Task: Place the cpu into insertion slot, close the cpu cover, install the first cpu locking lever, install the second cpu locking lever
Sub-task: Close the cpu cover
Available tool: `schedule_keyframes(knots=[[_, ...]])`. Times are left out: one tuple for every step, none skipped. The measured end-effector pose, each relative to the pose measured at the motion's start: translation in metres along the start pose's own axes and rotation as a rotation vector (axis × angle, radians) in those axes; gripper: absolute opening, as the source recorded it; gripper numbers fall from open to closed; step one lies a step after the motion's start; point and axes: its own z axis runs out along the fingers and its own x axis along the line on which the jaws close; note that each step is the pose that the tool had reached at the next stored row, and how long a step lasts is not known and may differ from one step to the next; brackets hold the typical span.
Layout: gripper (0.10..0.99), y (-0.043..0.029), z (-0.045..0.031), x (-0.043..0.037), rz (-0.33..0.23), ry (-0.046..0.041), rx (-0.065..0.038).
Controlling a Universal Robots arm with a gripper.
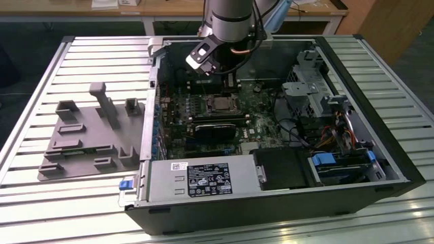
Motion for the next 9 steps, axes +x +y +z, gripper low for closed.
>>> schedule_keyframes(knots=[[0.106, -0.0009, 0.0004, -0.0002, 0.000, 0.0000, 0.000], [0.106, -0.0016, 0.0010, -0.0005, 0.000, 0.0001, 0.000], [0.106, -0.0022, 0.0018, -0.0006, 0.000, 0.0003, 0.000], [0.106, -0.0027, 0.0024, -0.0006, 0.000, 0.0004, 0.000], [0.106, -0.0029, 0.0026, -0.0007, 0.000, 0.0003, 0.000], [0.106, -0.0029, 0.0026, -0.0007, 0.000, 0.0002, 0.000], [0.106, -0.0029, 0.0026, -0.0007, 0.000, 0.0001, 0.000], [0.106, -0.0029, 0.0026, -0.0007, 0.000, 0.0002, 0.000], [0.106, -0.0030, 0.0027, -0.0007, 0.000, 0.0002, 0.000]])
